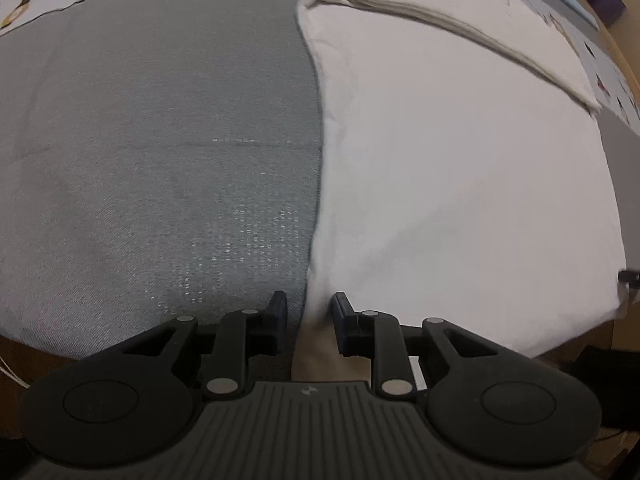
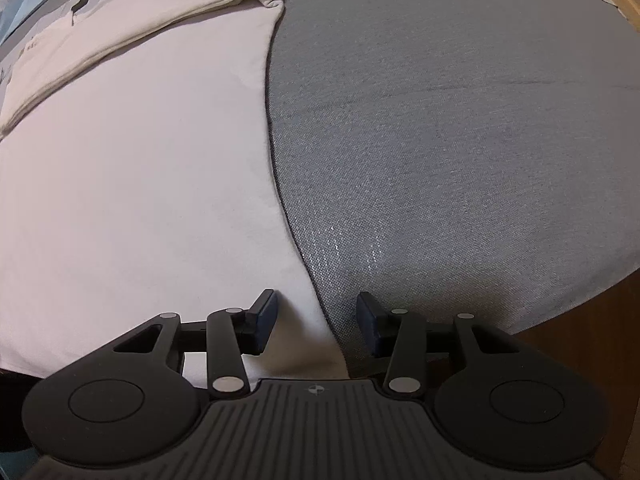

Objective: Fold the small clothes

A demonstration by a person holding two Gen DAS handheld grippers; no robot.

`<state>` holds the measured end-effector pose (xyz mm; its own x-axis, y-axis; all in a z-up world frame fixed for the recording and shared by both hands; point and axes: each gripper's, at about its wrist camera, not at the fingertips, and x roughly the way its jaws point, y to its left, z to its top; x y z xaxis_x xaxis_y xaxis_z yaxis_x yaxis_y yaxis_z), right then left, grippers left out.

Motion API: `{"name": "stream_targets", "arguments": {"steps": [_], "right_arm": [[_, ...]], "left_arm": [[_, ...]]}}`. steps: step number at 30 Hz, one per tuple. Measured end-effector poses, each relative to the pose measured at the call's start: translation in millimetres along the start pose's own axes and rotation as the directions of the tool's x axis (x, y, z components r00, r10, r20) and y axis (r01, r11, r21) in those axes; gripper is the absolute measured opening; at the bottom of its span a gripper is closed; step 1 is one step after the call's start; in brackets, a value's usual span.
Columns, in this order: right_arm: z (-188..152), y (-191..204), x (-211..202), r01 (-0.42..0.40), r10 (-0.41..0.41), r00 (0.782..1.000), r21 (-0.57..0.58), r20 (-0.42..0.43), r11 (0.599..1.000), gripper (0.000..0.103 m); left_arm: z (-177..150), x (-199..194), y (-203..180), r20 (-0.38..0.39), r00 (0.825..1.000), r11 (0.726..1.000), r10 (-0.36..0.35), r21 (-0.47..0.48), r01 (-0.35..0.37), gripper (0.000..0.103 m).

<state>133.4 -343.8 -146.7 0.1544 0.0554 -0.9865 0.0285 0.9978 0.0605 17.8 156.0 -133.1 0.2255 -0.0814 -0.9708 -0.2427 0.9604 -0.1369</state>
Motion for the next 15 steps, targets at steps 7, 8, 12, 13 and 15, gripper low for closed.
{"name": "stream_targets", "arguments": {"steps": [7,8,12,13,15], "right_arm": [[5.3,4.9,-1.1,-0.079,0.079,0.997,-0.015,0.010,0.997,0.005],[5.9,2.5,-3.2,-0.093,0.093,0.996,0.000,0.018,0.996,0.005],[8.5,-5.5,-6.8,-0.106,0.104,0.994,0.046,0.038,0.993,0.005],[8.3,-5.4,-5.2,-0.099,0.098,0.995,0.048,0.030,0.994,0.006],[6.6,-2.8,-1.3,-0.078,0.078,0.997,0.036,0.004,0.996,0.009]], "left_arm": [[2.5,-9.6,-7.1,0.029,0.996,0.996,-0.081,0.030,0.080,0.004],[3.5,-11.9,-5.8,0.038,0.994,0.995,-0.098,0.024,0.097,0.004],[3.8,-16.3,3.4,0.028,0.993,0.993,-0.117,-0.029,0.117,0.005],[5.0,-13.4,2.6,0.015,0.994,0.994,-0.106,-0.025,0.106,0.005],[0.5,-4.3,0.1,-0.014,0.996,0.997,-0.083,-0.002,0.083,0.006]]}}
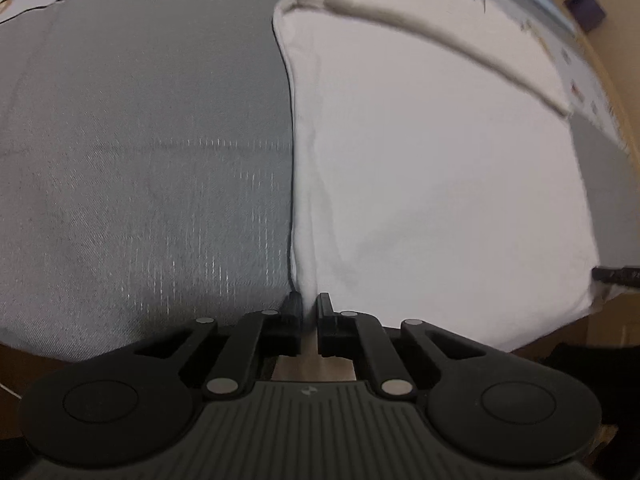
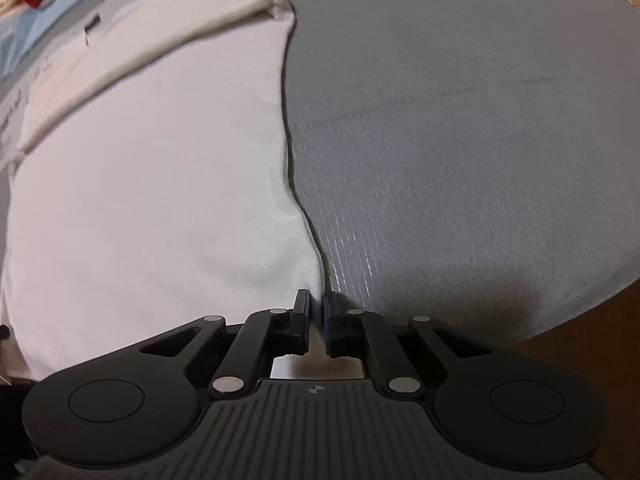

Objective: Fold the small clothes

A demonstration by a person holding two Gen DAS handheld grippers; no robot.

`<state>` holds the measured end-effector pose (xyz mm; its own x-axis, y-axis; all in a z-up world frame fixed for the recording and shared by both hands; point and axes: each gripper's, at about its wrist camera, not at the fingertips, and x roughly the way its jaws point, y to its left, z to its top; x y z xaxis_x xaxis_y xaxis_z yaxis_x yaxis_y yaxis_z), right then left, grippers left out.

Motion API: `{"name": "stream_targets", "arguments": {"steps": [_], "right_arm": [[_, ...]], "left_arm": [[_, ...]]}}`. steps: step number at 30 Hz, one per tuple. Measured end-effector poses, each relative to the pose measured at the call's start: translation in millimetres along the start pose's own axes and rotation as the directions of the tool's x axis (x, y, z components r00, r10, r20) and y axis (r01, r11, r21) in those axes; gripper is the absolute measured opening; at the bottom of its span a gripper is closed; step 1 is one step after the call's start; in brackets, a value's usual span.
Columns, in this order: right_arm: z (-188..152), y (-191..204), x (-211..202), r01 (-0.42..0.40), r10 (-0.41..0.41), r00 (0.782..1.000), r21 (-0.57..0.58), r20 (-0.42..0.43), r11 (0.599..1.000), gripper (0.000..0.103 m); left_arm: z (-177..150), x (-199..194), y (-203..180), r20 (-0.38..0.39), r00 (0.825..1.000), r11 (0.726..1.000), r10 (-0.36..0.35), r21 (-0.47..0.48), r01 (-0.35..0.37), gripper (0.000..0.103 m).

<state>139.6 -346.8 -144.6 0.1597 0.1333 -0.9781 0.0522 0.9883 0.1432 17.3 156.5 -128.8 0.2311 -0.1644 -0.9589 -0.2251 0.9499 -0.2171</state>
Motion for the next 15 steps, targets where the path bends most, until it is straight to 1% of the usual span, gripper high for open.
{"name": "stream_targets", "arguments": {"steps": [4,7,9,10,12,15], "right_arm": [[-6.0,12.1,2.6,0.025,-0.027,0.999,-0.080,-0.018,0.996,0.014],[-7.4,12.9,1.8,0.023,-0.024,1.000,-0.085,-0.017,0.996,0.014],[-7.9,13.7,1.2,0.018,-0.019,1.000,-0.083,-0.016,0.996,0.013],[-8.6,12.9,0.3,0.016,-0.017,1.000,-0.081,-0.013,0.997,0.008],[-6.4,8.4,-2.7,0.002,-0.002,1.000,-0.068,-0.003,0.998,0.006],[-4.2,7.7,-14.7,-0.038,0.040,0.998,-0.045,0.038,0.998,0.005]], "left_arm": [[1.0,5.7,-6.6,-0.011,1.000,0.999,0.025,0.025,-0.025,0.006],[1.9,6.1,-9.5,-0.008,0.999,0.999,0.034,0.029,-0.034,0.006],[1.1,7.5,-13.7,0.000,0.999,0.998,0.043,0.047,-0.043,0.006],[1.8,9.9,-13.9,0.006,0.999,0.997,0.046,0.058,-0.046,0.005],[-1.0,3.4,-21.2,0.025,0.999,0.996,0.035,0.075,-0.037,0.005],[-5.1,-18.3,-30.7,0.074,0.997,0.995,-0.007,0.104,0.000,0.004]]}}
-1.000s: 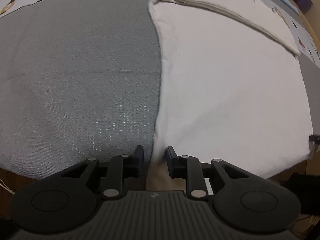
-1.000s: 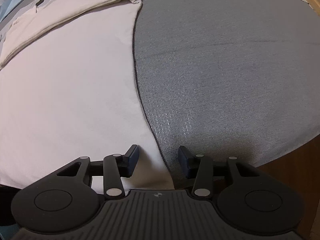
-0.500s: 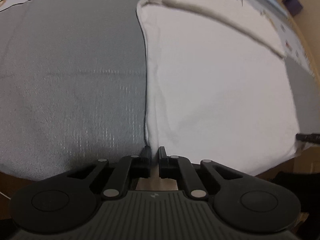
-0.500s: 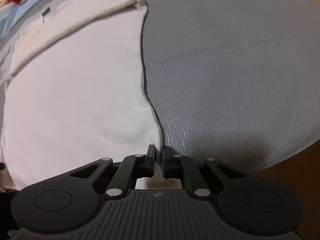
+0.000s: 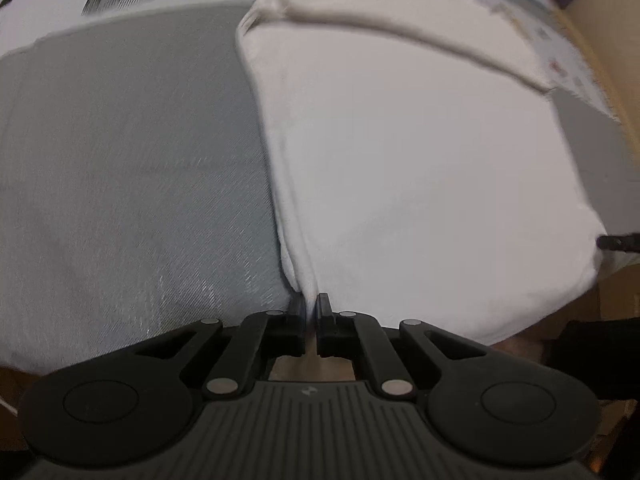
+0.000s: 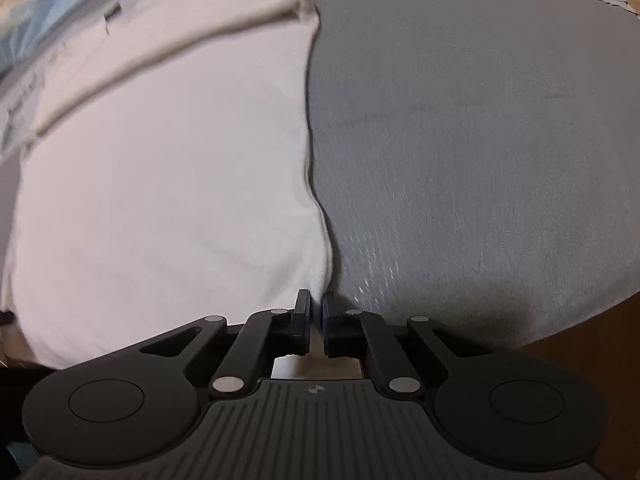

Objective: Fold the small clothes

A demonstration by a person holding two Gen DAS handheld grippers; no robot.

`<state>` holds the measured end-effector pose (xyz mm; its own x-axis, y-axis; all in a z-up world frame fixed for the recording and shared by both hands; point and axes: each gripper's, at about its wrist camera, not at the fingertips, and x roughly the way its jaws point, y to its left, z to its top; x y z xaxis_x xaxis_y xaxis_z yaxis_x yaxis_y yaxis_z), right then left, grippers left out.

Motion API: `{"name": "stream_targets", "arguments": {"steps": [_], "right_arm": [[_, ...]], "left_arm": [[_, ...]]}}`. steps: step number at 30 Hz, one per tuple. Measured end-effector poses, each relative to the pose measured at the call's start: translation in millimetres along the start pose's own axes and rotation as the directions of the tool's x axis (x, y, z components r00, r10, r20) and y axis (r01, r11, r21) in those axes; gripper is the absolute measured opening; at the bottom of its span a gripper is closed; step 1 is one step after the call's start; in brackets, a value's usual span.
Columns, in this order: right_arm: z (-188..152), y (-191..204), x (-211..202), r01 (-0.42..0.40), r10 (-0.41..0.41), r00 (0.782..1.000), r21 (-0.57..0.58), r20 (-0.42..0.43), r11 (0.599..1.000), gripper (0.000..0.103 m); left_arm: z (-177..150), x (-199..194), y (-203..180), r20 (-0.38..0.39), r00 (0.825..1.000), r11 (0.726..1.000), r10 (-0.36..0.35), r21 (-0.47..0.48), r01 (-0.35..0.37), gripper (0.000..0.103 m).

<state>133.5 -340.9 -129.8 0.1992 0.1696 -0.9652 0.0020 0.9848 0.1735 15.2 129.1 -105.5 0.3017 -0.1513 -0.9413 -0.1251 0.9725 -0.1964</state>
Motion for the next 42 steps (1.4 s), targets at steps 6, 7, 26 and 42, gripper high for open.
{"name": "stream_targets", "arguments": {"steps": [6,7,26,42], "right_arm": [[13.6,8.9,-67.1,-0.130,0.132,0.978,-0.020,0.159,0.991,0.005],[13.4,9.3,-82.2,-0.157,0.159,0.969,-0.027,0.189,0.987,0.005],[27.0,-37.9,-155.0,-0.339,0.296,0.886,0.063,0.356,0.939,0.001],[173.4,-24.9,-4.8,-0.232,0.132,0.916,0.230,0.379,0.945,0.008]], "left_arm": [[-0.7,-62.5,-20.6,0.128,0.990,0.992,-0.060,0.114,0.045,0.004],[-2.2,-74.8,-20.1,0.151,0.986,0.991,-0.074,0.122,0.056,0.004],[37.7,-160.4,15.1,0.319,0.944,0.994,-0.087,0.084,0.064,0.004],[154.8,-54.9,100.3,0.241,0.966,0.990,0.099,-0.118,-0.072,0.010]]}}
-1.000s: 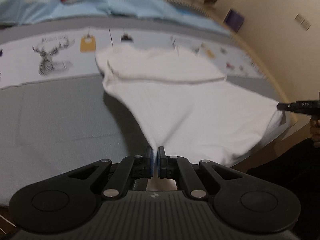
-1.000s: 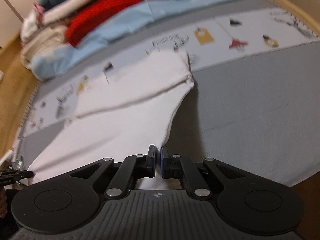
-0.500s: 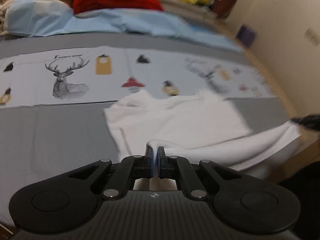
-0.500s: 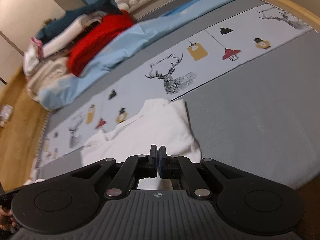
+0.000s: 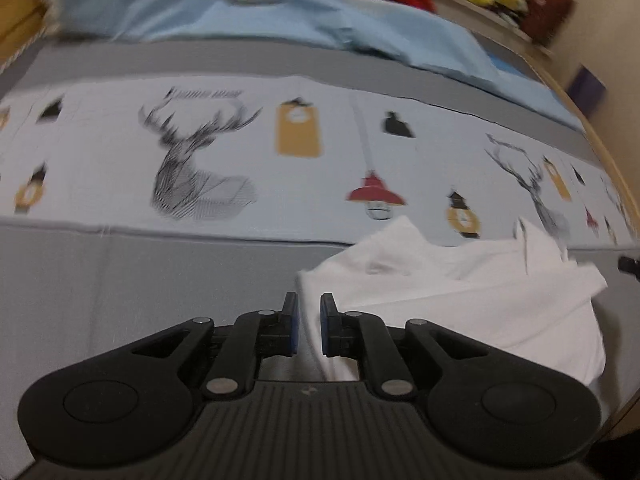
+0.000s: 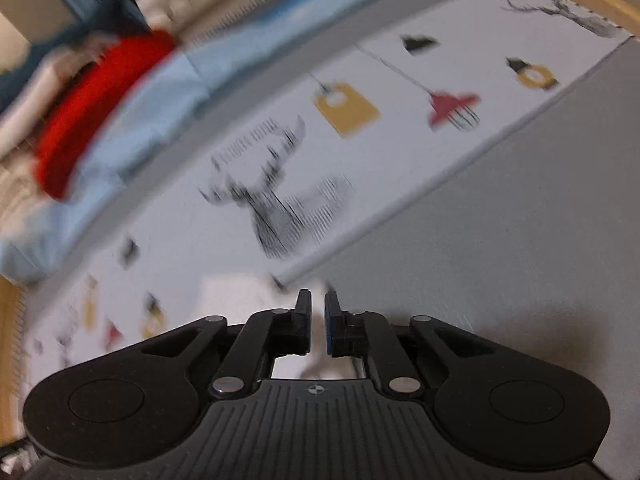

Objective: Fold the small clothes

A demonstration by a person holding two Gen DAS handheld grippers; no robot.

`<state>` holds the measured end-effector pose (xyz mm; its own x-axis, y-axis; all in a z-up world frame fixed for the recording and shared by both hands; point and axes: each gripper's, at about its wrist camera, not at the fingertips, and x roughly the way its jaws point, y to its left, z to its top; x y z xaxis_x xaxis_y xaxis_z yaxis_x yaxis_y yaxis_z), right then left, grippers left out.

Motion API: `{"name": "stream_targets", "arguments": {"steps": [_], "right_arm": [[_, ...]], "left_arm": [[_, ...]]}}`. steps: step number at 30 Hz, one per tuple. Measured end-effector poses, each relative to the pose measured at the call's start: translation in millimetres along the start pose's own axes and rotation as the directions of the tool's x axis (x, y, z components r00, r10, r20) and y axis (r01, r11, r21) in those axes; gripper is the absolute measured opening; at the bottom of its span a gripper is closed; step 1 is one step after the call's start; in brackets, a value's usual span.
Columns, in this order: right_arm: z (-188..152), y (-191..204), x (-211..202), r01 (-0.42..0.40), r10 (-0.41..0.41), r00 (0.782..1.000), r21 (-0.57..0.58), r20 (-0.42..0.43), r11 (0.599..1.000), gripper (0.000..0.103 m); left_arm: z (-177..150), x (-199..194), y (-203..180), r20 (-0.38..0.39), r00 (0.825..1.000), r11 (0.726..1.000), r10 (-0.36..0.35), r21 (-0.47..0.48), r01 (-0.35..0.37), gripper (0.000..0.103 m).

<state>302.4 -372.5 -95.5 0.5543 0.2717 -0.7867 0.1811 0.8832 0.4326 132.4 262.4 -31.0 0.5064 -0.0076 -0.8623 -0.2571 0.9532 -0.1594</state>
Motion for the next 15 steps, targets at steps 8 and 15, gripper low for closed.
{"name": "stream_targets", "arguments": {"steps": [8,15], "right_arm": [[-30.1,-6.7,28.5,0.009,-0.058,0.989,-0.333,-0.136,0.943,0.013],[-52.8,9.3,45.4,-0.047,-0.062,0.978,-0.500,-0.198,0.865,0.031]], "left_arm": [[-23.9,37.4,-9.6,-0.177,0.983,0.971,0.039,0.241,0.005,0.038],[-24.5,58.0,-34.2,-0.176,0.984,0.935,0.010,0.352,0.053,0.047]]}}
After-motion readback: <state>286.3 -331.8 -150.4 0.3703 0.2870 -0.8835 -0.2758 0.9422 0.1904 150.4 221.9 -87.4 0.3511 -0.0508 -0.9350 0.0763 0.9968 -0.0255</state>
